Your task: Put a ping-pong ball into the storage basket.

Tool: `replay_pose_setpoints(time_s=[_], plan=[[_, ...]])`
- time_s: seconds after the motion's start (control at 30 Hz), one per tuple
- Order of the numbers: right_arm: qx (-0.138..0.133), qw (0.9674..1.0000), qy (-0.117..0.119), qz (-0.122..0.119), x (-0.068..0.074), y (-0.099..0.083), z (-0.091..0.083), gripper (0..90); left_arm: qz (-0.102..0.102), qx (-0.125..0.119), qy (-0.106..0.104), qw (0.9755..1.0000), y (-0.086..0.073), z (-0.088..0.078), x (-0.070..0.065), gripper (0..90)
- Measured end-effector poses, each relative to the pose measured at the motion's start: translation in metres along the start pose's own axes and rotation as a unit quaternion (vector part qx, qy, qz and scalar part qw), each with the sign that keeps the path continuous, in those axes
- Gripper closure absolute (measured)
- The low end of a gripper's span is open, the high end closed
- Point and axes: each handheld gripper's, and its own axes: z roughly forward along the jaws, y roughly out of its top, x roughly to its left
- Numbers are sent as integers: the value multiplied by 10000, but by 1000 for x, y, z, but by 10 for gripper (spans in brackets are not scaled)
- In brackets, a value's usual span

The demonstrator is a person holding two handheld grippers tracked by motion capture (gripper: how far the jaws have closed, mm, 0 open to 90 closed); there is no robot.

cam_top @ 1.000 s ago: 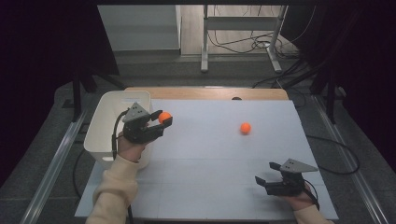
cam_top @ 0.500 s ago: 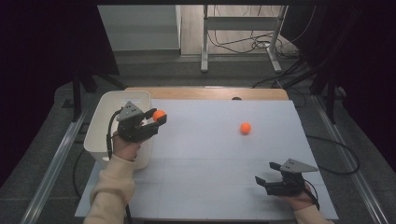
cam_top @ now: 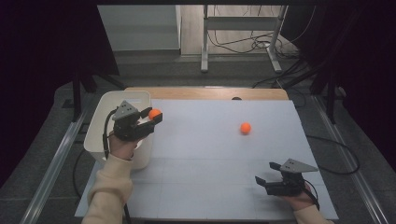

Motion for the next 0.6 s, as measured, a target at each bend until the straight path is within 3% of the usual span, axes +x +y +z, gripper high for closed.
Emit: replay_pose_setpoints(time_s=[0.6], plan=[[-10, 10000, 15, 11, 0, 0, 1, 156, -24, -161, 66, 9998, 4, -10, 4, 503]])
